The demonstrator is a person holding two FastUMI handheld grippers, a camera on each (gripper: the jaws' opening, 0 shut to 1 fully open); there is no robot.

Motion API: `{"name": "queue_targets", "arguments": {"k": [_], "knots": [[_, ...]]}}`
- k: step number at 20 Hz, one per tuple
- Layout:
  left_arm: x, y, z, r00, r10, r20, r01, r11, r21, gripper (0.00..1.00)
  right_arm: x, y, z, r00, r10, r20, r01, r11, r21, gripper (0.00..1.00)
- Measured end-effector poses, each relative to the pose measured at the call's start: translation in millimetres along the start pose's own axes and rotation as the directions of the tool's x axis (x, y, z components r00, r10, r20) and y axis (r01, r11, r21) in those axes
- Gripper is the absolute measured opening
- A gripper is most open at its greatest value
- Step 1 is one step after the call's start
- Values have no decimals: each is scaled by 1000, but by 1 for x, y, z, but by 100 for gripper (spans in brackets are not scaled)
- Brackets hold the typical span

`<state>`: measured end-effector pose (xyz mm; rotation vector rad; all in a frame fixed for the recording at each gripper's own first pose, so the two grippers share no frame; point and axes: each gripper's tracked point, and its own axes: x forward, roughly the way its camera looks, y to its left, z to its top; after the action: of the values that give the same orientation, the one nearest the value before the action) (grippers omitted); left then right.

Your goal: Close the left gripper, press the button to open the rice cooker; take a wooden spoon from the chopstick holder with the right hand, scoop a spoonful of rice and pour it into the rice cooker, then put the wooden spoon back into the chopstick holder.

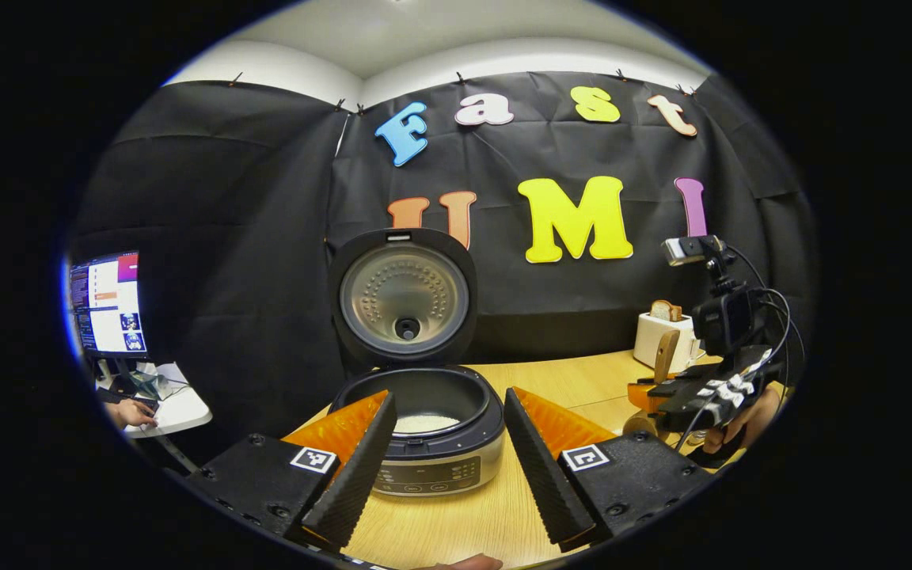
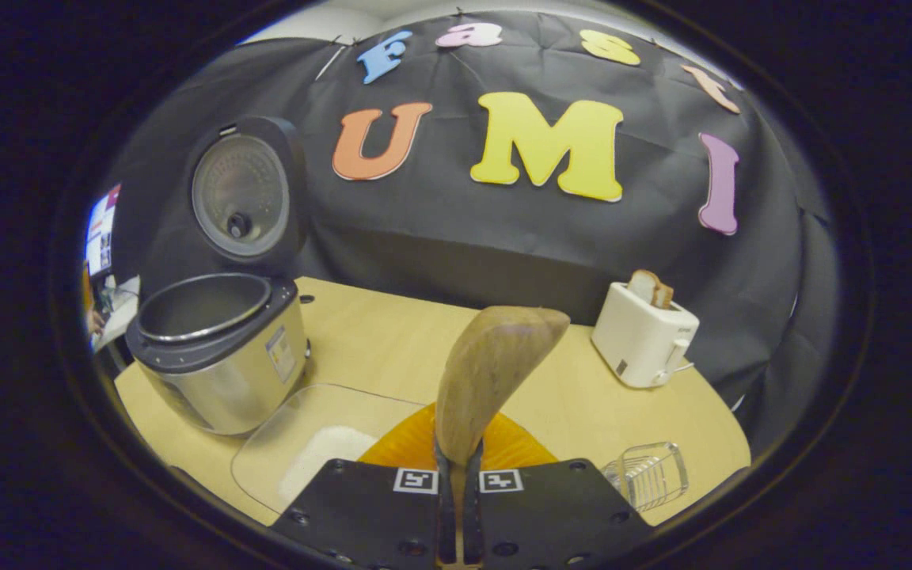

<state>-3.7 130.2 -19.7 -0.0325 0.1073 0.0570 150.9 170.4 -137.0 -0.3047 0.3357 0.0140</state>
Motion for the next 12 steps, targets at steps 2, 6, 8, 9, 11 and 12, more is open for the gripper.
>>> {"name": "queue_targets", "arguments": {"k": [2, 6, 8, 9, 11, 12], "knots": [[1, 5, -2, 1000, 12, -10, -12, 1000, -8, 88, 1, -2, -5, 998, -60, 22, 62, 995, -76, 4], [3, 10, -6, 1000, 16, -23, -17, 999, -36, 88, 6, 22, -26, 999, -39, -15, 37, 989, -143, 4], [2, 14, -4, 999, 23, -22, -24, 999, -37, 88, 4, 34, -30, 999, -5, -40, 0, 992, -123, 4], [2, 15, -4, 1000, 24, -20, -25, 999, -39, 88, 5, 42, -33, 998, 22, -59, -28, 994, -101, 4], [2, 14, -4, 1000, 16, -17, -17, 999, -45, 88, 3, 51, -33, 996, 44, -78, -50, 996, -78, 4], [2, 13, -3, 1000, 14, -17, -15, 999, -46, 88, 2, 53, -31, 996, 44, -77, -50, 996, -74, 4]]}}
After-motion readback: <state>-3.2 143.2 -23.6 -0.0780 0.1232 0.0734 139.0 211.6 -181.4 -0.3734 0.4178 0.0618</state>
